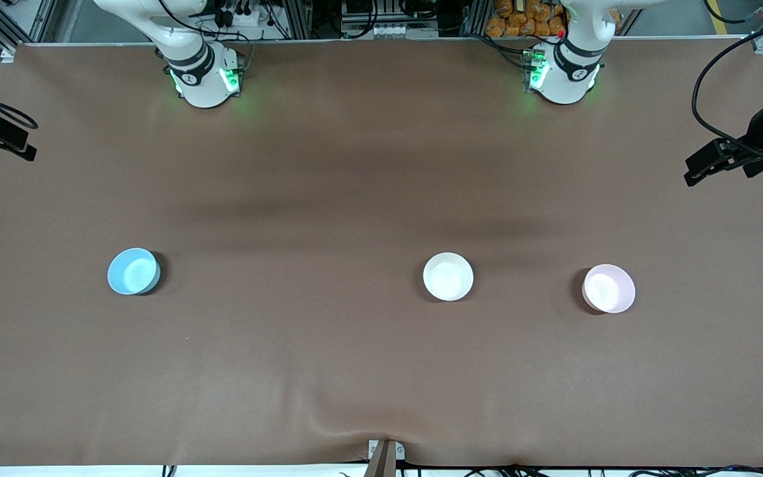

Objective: Stack pink and blue bowls on white bowl

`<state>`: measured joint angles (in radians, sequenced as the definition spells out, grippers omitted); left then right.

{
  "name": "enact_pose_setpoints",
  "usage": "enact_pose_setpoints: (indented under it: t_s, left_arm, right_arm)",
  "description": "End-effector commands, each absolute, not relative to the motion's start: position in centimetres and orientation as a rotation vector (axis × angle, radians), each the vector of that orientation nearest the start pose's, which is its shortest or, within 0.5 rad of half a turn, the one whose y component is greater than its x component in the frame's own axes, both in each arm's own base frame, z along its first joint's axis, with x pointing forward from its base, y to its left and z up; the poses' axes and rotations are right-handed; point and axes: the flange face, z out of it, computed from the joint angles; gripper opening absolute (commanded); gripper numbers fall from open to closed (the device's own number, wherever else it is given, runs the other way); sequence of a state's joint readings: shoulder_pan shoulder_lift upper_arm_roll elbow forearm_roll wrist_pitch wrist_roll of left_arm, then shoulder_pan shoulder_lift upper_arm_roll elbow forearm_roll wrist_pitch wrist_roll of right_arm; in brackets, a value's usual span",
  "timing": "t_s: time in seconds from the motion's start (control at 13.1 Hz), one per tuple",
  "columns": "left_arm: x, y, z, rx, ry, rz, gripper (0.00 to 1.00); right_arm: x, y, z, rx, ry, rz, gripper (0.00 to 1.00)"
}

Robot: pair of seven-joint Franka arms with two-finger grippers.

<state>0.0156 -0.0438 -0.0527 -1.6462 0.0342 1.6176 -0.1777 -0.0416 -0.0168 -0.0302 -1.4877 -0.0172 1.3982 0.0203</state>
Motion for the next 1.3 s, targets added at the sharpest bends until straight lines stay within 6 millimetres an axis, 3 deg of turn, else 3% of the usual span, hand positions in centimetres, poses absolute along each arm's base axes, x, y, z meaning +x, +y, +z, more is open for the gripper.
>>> enact_pose_setpoints:
  t_s: [0.0,0.3,1.22]
  left_arm:
    - [54.2,-1.8,62.7,-3.088,-0.212,-0.036,1.00]
    - [54.1,-2.2,64.9,-3.090,-0.201,-0.067,1.00]
    - [51.8,-3.6,64.6,-3.097,-0.154,0.050,1.00]
  right_arm:
    - [53.0,-4.2,66.2,-3.154,0.138,0.112,1.00]
    - [53.0,-4.2,66.1,-3.154,0.138,0.115,1.00]
    - [53.3,-4.5,64.8,-3.151,0.144,0.149,1.00]
